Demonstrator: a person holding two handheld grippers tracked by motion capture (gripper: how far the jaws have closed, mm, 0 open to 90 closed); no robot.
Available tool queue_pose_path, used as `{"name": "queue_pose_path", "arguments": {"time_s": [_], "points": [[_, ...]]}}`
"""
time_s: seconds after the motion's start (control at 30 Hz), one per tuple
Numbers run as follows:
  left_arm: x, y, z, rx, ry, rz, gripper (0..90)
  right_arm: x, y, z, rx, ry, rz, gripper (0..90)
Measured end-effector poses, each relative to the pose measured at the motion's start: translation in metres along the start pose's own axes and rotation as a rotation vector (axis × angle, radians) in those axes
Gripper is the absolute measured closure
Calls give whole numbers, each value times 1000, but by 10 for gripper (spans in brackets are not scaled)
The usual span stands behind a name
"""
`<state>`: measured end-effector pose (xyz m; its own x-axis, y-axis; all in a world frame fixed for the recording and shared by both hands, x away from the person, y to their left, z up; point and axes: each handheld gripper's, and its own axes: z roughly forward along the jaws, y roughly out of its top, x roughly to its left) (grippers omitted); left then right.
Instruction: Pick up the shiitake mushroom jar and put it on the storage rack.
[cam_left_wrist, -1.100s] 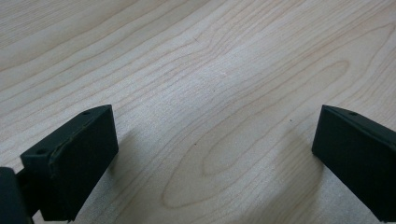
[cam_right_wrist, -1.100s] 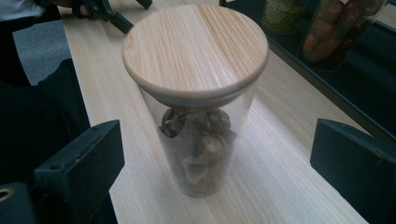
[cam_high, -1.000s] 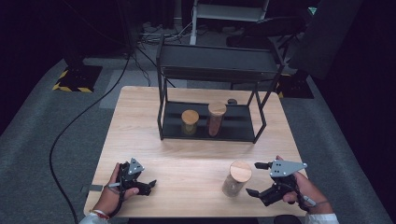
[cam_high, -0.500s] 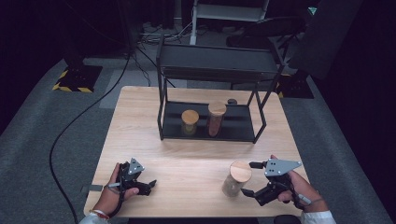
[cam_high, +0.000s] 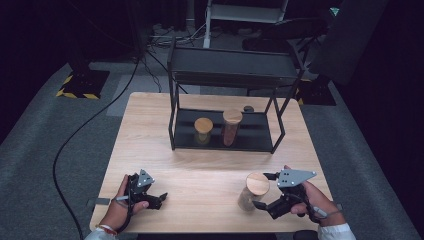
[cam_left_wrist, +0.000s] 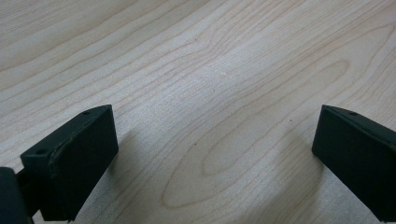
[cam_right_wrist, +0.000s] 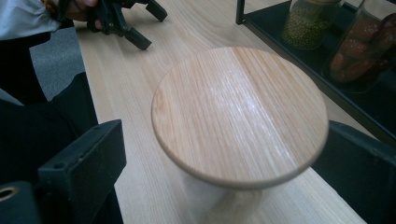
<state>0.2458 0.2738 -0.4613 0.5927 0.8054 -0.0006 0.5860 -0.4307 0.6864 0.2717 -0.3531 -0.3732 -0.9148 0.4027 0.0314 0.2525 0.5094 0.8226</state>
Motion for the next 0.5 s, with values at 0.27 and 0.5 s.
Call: {"name": "queue_pose_path", "arguments": {"time_s": [0.27, 0.5], "points": [[0, 0, 0, -1, 0, -1, 0, 1, 3, 8, 2, -10, 22, 69], [0, 0, 0, 0, 0, 0, 0, 3, 3, 12, -2, -23, 43, 145]]}}
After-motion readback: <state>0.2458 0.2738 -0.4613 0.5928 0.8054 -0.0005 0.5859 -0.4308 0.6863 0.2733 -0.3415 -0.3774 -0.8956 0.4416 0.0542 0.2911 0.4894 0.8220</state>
